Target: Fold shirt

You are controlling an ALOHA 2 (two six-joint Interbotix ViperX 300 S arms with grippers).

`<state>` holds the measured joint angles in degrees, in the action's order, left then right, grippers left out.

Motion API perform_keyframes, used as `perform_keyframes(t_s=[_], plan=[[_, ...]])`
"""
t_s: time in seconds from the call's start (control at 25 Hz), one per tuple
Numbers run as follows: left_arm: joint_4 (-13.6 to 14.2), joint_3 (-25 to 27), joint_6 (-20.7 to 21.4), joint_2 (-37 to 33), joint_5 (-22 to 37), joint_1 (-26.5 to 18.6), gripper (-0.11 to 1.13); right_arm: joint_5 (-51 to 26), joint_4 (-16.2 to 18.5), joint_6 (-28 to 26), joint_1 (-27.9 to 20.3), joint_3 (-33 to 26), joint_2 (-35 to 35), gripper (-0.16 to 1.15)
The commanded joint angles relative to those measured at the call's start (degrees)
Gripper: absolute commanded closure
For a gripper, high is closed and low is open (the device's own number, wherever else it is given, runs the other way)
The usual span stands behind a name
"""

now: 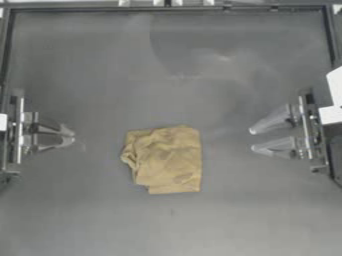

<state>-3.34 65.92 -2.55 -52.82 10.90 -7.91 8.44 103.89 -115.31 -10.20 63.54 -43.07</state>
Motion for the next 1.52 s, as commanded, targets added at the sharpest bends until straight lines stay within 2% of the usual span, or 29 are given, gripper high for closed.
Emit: perform_keyframes(t_s=[0.04, 0.84, 1.52], plan=[[0.1, 0.3, 0.0, -1.3, -0.3, -0.4, 0.41, 0.1, 0.0, 0.1, -0.4, 0.1, -1.8, 0.2], [-0.3, 1.2, -0.1, -6.5, -0.7, -0.7, 0.41, 1.5, 0.7, 0.4, -1.4, 0.9, -7.1, 0.2], [-0.4, 5.0, -0.2, -18.9, 1.1, -1.0, 0.41, 6.6, 1.0, 0.4, -6.8, 2.5, -12.7, 0.2]])
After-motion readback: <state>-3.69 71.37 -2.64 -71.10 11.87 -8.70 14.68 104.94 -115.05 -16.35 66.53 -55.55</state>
